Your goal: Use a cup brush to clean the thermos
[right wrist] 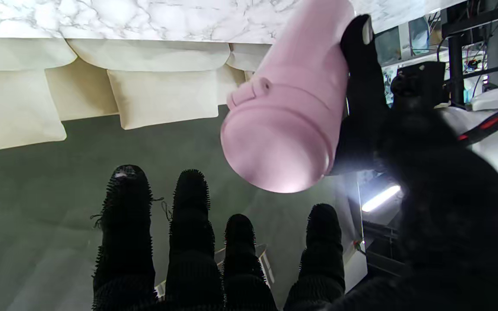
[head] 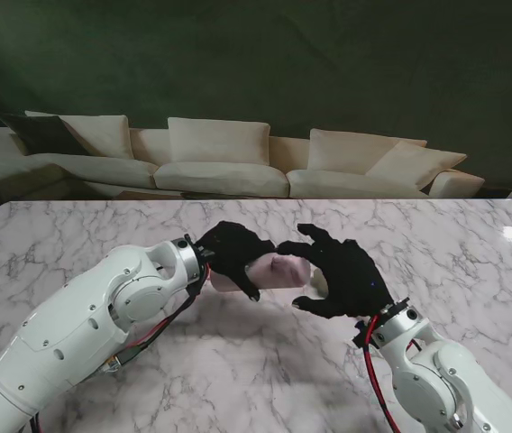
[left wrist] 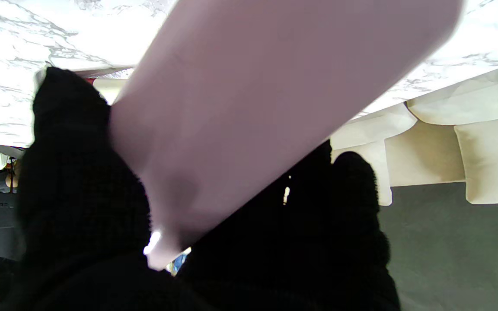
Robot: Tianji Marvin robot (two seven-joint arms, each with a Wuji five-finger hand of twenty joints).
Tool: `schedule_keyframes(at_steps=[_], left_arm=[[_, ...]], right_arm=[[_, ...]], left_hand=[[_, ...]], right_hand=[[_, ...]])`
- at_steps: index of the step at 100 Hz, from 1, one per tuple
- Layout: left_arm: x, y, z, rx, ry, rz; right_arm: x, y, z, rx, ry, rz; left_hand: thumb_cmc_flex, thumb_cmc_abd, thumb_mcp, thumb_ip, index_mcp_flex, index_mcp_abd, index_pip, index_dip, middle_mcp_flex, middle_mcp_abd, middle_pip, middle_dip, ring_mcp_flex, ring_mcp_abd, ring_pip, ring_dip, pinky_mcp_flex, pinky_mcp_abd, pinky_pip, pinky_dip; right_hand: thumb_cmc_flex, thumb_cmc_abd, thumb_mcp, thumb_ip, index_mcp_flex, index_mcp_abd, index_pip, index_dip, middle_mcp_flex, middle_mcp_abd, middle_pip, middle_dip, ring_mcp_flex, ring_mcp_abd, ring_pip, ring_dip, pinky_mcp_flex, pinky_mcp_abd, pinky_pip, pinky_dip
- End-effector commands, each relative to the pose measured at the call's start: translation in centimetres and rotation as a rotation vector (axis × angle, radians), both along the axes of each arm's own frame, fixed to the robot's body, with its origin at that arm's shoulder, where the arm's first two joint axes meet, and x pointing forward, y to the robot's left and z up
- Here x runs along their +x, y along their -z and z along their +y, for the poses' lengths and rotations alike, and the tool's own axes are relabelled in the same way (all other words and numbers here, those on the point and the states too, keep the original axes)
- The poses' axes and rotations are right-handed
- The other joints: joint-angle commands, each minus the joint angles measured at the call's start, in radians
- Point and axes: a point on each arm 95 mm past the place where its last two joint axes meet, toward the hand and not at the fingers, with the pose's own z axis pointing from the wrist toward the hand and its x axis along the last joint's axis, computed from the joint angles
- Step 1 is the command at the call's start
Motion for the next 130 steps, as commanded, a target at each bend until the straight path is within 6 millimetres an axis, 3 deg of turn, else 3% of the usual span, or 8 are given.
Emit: schedule_keyframes(at_steps=[1, 22, 36, 58, 79, 107, 118, 130], left_arm=[[0.0, -0.5, -0.2, 0.001, 0.005, -0.007], [0.1, -0.4, -0.2, 0.001, 0.004, -0.005], [0.1, -0.4, -0.2, 0.002, 0.004, -0.003], [0.1, -0.5, -0.3, 0.002, 0.009, -0.003], [0.1, -0.5, -0.4, 0.003, 0.010, -0.002], [0.1, -0.5, -0.5, 0.001, 0.014, -0.003], [0.1, -0.4, -0.5, 0.000, 0.015, -0.003], [0.0, -0.4, -0.5, 0.001, 0.016, -0.003]], right_arm=[[0.4, 0.4, -0.5, 0.031, -0.010, 0.045], [1.2, 1.1, 0.4, 0.109, -0.041, 0.068], [1.6, 1.3, 1.1, 0.146, -0.047, 0.076], [1.9, 1.6, 1.8, 0.163, -0.032, 0.093], [1.8, 1.6, 2.5, 0.216, 0.032, 0.117], [1.3, 1.7, 2.7, 0.215, 0.062, 0.158], [1.1, 1.7, 2.7, 0.196, 0.073, 0.196], [0.8, 1.7, 2.5, 0.151, 0.092, 0.221]], left_hand=[[0.263, 0.241, 0.547, 0.099, 0.079, -0.198, 0.164, 0.058, 0.062, -0.078, 0.121, 0.040, 0.030, 0.011, 0.065, 0.018, 0.003, -0.052, 0.037, 0.026], [0.263, 0.241, 0.546, 0.099, 0.080, -0.198, 0.164, 0.058, 0.062, -0.077, 0.121, 0.039, 0.029, 0.011, 0.065, 0.018, 0.003, -0.050, 0.038, 0.027], [0.263, 0.241, 0.546, 0.099, 0.079, -0.199, 0.164, 0.058, 0.061, -0.078, 0.121, 0.039, 0.031, 0.011, 0.066, 0.019, 0.003, -0.051, 0.038, 0.027], [0.263, 0.241, 0.546, 0.099, 0.079, -0.199, 0.164, 0.058, 0.062, -0.078, 0.121, 0.039, 0.030, 0.011, 0.066, 0.018, 0.003, -0.051, 0.038, 0.027], [0.264, 0.241, 0.546, 0.099, 0.079, -0.198, 0.164, 0.058, 0.062, -0.078, 0.121, 0.039, 0.030, 0.012, 0.067, 0.018, 0.002, -0.049, 0.038, 0.027], [0.264, 0.242, 0.546, 0.099, 0.080, -0.197, 0.164, 0.059, 0.061, -0.076, 0.121, 0.039, 0.030, 0.011, 0.066, 0.018, 0.003, -0.050, 0.038, 0.027], [0.264, 0.243, 0.546, 0.098, 0.080, -0.198, 0.164, 0.059, 0.061, -0.077, 0.122, 0.039, 0.030, 0.012, 0.066, 0.018, 0.003, -0.051, 0.038, 0.027], [0.264, 0.243, 0.545, 0.098, 0.079, -0.199, 0.163, 0.059, 0.062, -0.078, 0.122, 0.039, 0.030, 0.011, 0.067, 0.018, 0.004, -0.051, 0.038, 0.027]], right_hand=[[0.052, -0.059, 0.153, -0.005, 0.023, -0.069, 0.059, -0.004, -0.027, -0.010, 0.038, 0.013, 0.000, -0.027, 0.046, 0.020, 0.031, -0.074, 0.032, -0.003], [0.145, -0.016, 0.268, -0.039, 0.132, -0.151, 0.250, -0.036, -0.029, 0.020, 0.263, 0.100, 0.162, -0.080, 0.287, 0.142, 0.252, -0.157, 0.187, 0.073], [0.161, 0.014, 0.273, -0.037, 0.265, -0.133, 0.336, -0.030, 0.021, 0.022, 0.324, 0.117, 0.272, -0.129, 0.393, 0.189, 0.375, -0.211, 0.251, 0.108], [0.175, 0.085, 0.252, -0.041, 0.266, -0.106, 0.345, -0.080, 0.218, 0.002, 0.432, 0.169, 0.542, -0.199, 0.505, 0.258, 0.600, -0.322, 0.354, 0.145], [0.031, 0.177, 0.170, -0.049, 0.237, 0.140, 0.320, -0.181, 0.494, -0.007, 0.454, 0.188, 0.774, -0.168, 0.526, 0.297, 0.784, -0.288, 0.456, 0.170], [-0.222, 0.206, 0.014, -0.060, 0.171, 0.402, 0.236, -0.290, 0.626, 0.021, 0.524, 0.272, 0.784, -0.103, 0.829, 0.378, 0.848, -0.288, 0.727, 0.203], [-0.284, 0.260, -0.096, -0.050, 0.184, 0.428, 0.218, -0.306, 0.660, 0.017, 0.570, 0.331, 0.783, -0.087, 0.939, 0.386, 0.867, -0.319, 0.837, 0.184], [-0.389, 0.379, -0.212, -0.037, 0.186, 0.299, 0.183, -0.320, 0.573, 0.004, 0.537, 0.368, 0.781, -0.055, 0.878, 0.327, 0.863, -0.291, 0.834, 0.110]])
